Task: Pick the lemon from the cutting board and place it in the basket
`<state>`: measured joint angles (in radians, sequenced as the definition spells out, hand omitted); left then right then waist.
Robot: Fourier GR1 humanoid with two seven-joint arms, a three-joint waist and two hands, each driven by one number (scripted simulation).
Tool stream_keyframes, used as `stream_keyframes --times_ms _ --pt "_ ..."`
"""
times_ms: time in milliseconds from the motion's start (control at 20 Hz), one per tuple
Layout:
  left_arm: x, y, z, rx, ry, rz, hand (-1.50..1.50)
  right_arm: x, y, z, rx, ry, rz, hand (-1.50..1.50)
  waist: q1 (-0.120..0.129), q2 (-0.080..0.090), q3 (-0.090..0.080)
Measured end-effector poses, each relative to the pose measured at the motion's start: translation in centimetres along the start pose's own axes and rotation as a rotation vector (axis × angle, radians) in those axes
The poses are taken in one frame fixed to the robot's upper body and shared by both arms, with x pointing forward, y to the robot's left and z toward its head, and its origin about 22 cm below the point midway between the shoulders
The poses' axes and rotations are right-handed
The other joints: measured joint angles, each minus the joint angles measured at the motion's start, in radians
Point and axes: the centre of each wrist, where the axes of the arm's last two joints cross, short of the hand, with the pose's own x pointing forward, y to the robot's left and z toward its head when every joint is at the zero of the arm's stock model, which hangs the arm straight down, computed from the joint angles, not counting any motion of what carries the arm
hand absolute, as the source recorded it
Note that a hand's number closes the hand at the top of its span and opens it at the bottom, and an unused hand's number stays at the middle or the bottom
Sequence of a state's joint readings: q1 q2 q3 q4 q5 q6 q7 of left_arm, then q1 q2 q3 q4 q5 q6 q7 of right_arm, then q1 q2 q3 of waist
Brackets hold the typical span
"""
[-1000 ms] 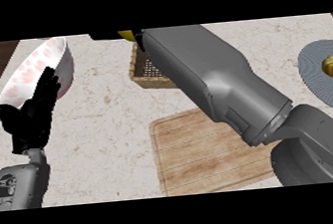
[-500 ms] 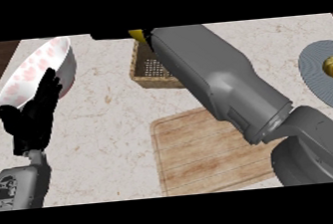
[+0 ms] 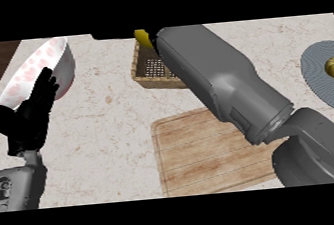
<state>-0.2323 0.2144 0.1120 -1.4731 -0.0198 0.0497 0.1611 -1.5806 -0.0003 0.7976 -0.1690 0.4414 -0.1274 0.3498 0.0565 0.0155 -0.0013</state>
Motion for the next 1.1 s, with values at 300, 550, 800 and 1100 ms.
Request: stream_keyframes --times_ms 300,550,800,1100 --pt "0.3 -1.2 -0.5 -0.015 -0.001 0.005 0.00 -0.3 0.2 -0.1 0.041 0.011 -0.023 1.50 0.003 0.001 0.000" --pt "-0.1 -0.8 -0.2 -0.007 -0.002 0.002 0.00 -0.7 0.5 -0.1 0.103 0.064 -0.037 1.50 0.004 -0.002 -0.001" --pt "0.2 -0.7 -0.1 -0.007 -0.004 0.000 0.00 -1.1 1.0 -0.1 0.138 0.137 -0.049 -1.50 0.008 -0.004 -0.001" --pt "0.3 -1.0 0.1 0.002 0.004 0.006 0.00 -0.7 0.9 0.0 0.042 0.136 -0.215 -1.50 -0.007 -0.003 0.000"
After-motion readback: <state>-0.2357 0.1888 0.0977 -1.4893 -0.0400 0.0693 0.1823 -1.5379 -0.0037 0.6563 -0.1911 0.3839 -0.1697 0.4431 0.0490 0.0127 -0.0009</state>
